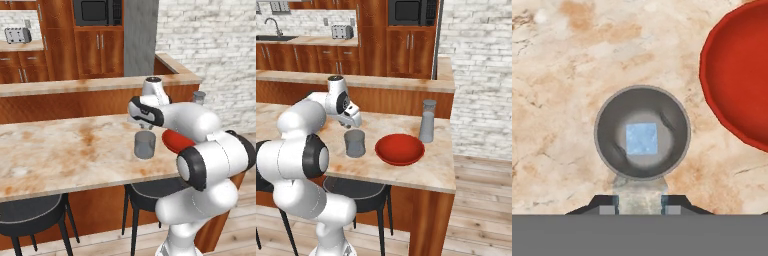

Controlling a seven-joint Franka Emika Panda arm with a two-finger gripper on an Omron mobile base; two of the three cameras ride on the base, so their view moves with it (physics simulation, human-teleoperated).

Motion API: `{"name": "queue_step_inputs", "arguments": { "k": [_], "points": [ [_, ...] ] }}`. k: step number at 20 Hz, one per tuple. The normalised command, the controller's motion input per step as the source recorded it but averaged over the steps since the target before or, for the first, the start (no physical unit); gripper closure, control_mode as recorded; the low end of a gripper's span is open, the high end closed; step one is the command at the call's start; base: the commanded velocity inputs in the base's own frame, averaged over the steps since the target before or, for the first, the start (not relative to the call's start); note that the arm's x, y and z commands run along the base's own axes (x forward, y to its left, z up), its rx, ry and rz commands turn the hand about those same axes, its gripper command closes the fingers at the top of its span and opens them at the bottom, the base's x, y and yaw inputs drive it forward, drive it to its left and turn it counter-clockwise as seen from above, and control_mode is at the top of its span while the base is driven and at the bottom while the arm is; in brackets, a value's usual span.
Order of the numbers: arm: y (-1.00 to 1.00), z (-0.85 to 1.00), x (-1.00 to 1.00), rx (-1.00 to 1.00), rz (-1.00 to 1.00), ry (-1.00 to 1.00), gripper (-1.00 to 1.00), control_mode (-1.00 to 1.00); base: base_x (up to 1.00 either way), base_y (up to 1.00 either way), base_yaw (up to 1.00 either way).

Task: There are two ice cubes in the ice bowl. Place both ice cubes in the glass cup.

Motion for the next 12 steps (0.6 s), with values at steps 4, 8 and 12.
{"name": "queue_step_inputs", "arguments": {
  "k": [4,8,12],
  "points": [
    [-0.07,-0.09,0.10,0.08,0.00,0.09,1.00,-1.00,0.00,0.00,0.00],
    [0.00,0.00,0.04,0.01,0.00,0.00,1.00,-1.00,0.00,0.00,0.00],
    [0.00,-0.21,0.14,-0.03,0.00,0.00,1.00,-1.00,0.00,0.00,0.00]
  ]
}}
